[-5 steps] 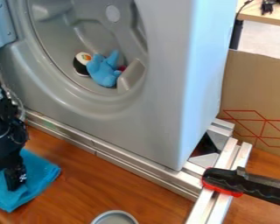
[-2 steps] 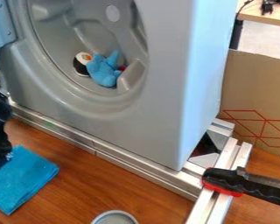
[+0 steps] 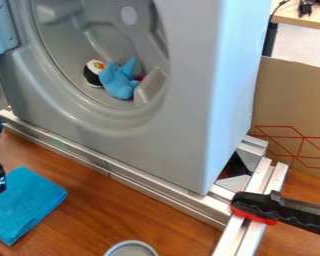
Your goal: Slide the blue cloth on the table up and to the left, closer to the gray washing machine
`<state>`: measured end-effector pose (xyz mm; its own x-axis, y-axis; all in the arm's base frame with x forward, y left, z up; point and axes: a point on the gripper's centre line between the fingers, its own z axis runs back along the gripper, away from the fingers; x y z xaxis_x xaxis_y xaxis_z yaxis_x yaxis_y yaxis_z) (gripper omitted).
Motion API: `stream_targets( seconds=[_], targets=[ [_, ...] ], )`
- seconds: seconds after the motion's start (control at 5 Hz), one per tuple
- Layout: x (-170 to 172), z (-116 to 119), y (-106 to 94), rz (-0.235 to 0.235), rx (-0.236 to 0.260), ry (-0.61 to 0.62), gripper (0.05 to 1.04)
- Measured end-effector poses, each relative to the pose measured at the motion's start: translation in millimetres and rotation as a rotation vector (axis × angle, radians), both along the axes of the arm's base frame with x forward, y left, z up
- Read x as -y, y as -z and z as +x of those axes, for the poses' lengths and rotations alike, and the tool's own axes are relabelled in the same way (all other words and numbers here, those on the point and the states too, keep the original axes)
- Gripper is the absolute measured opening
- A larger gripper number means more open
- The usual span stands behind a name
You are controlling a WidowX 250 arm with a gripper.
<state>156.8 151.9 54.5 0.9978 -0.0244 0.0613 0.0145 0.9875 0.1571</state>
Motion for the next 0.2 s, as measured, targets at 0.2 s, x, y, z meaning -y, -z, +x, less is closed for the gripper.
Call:
stream_targets(
  seconds=[0.2],
  targets=[
    [38.7, -8.3, -5.3, -0.04, -0.053, -0.035, 1.0]
  ],
)
